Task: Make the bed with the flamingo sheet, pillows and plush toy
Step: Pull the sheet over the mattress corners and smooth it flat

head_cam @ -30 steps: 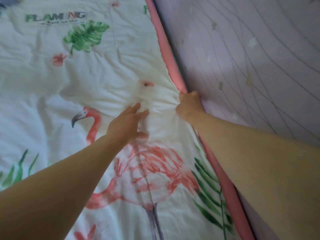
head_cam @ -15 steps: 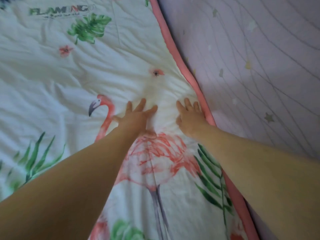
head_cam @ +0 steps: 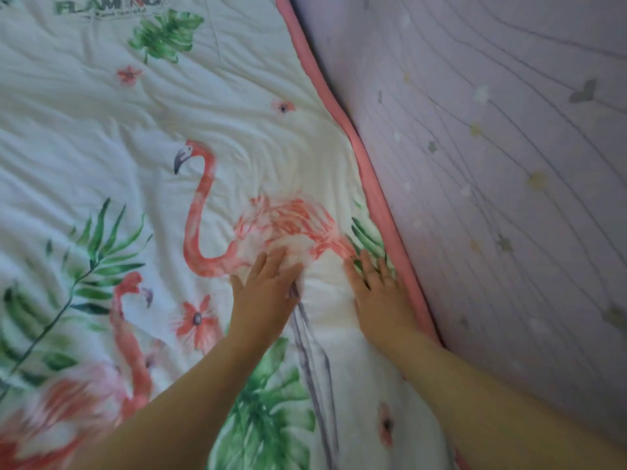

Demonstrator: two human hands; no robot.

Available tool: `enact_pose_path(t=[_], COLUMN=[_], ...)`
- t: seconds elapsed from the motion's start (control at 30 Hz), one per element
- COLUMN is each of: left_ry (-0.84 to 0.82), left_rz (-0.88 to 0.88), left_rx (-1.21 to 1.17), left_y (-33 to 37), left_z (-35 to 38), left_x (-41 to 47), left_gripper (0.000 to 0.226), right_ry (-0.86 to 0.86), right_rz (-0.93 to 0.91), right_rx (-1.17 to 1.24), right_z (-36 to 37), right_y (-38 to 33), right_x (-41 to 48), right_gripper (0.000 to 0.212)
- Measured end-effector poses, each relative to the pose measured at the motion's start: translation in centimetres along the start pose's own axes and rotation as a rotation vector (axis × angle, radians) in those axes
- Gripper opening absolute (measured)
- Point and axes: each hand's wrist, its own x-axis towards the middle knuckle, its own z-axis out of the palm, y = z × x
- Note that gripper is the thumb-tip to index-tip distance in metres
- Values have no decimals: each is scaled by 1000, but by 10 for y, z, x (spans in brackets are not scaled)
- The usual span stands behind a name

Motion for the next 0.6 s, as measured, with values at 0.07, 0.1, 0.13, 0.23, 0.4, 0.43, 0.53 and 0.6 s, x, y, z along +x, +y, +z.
enact_pose_path(t=[0.07,0.1,0.13,0.23,0.4,0.43,0.53,0.6], left_ry=[-96,-106,-103,-162,-315,-351,-424,-442], left_rz=[-38,-37,-35,9,75,80,76,62], left_rx=[5,-8,-24,9,76,85,52,49], left_y=[6,11,12,24,16,12,5,1], left_z=[4,4,7,9,19,19,15,7], left_x=[-26,-40,-50,-100,-158,-164,-183,-196], left_gripper=[55,55,55,62,63,62,59,55], right_ry=[-88,-95,-75,-68,-198,-212,-247,-251], right_rz=[89,116,110,41,-26,-6,109,132], right_rx=[16,19,23,130,237,231,267,291], right_z=[-5,-7,-9,-5,10,13,10,6], right_y=[2,1,-2,-12,-14,-13,-21,-35], right_x=[-19,-30,-37,-92,-172,-180,-198,-207], right_gripper=[65,65,66,67,74,75,70,64])
